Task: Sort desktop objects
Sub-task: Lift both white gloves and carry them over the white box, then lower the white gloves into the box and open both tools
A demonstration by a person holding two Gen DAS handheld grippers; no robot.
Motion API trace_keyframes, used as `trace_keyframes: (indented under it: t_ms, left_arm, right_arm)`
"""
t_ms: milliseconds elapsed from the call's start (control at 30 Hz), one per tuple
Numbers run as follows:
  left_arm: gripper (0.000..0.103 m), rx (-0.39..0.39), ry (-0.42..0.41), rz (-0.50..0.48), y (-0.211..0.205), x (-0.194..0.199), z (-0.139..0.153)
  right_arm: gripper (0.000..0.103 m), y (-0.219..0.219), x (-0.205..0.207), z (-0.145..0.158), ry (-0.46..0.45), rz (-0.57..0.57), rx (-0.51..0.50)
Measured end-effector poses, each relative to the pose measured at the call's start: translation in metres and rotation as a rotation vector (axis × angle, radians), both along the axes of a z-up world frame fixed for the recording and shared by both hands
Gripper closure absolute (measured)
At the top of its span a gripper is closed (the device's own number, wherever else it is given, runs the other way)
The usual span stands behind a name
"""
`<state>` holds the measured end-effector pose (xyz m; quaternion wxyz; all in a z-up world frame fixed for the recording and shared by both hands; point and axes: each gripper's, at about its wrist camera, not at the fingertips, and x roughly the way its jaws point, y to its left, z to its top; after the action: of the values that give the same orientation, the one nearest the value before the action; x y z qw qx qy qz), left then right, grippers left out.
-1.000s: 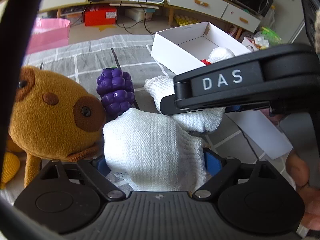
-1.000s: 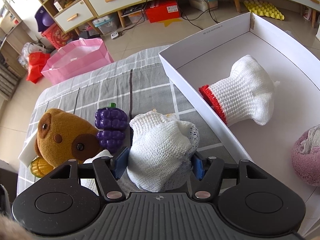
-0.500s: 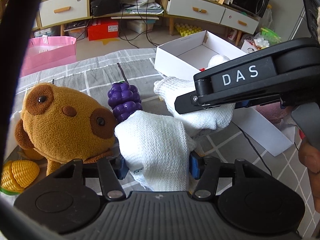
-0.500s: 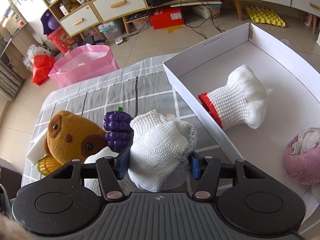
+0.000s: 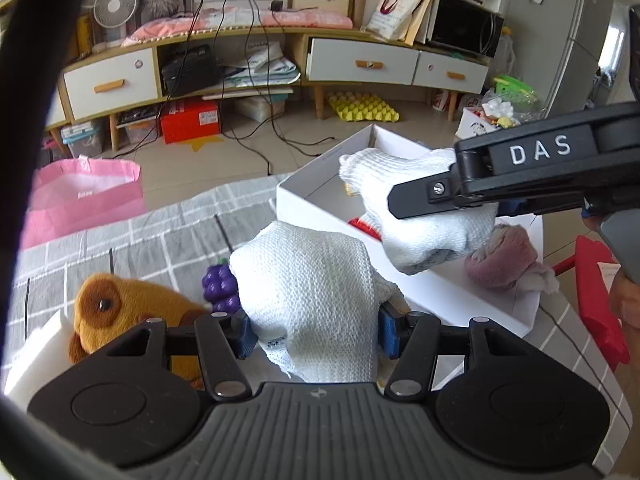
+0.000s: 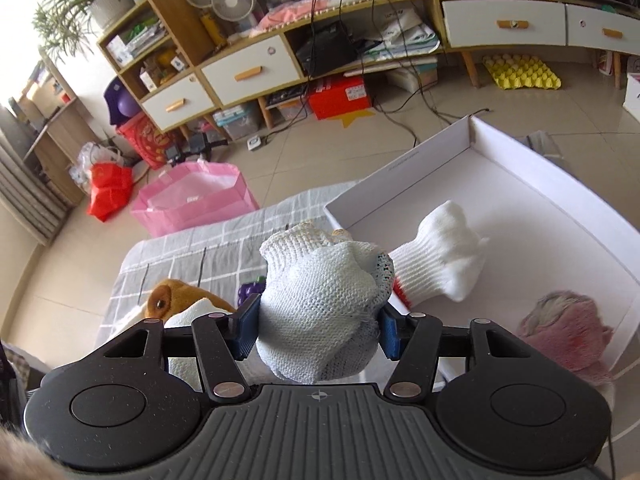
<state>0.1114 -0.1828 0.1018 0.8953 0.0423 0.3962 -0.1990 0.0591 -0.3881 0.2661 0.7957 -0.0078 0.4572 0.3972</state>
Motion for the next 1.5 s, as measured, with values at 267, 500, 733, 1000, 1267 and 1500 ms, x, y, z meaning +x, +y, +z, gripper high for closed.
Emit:
trace_keyframes:
  t_ms: [267,500,733,1000,1267,1500]
  left_arm:
    - [0.050,-0.008,-0.055,-0.064,-0.061,0.032,0.015]
    - [0.050,-0.034,-0.016,-0.110,-0.103,0.047,-0.008]
    - [0.050,-0.067,0.039,-0.128,-0.124,0.048,-0.032]
    - [0.049,-0.014,0.098,-0.074,-0.115,0.052,-0.056]
    - [0.049,0.088,0.107,-0.069,-0.105,0.037,-0.053]
    - [0.049,0.154,0.131,-0.076,-0.090,0.016,-0.046]
  right_arm:
    - [0.040,-0.077,0.047,0.009,-0.077,-0.195,0.018]
    - [0.039,-0.110,0.084,-0.013,-0.114,-0.299,-0.026]
    - [0.039,-0.126,0.108,-0.037,-0.124,-0.355,-0.060]
    - [0.039,-0.121,0.113,-0.058,-0.119,-0.345,-0.117]
    - [0.037,-0.105,0.103,-0.071,-0.072,-0.271,-0.160]
    - [0.036,-0.091,0.086,-0.080,0.015,-0.182,-0.157]
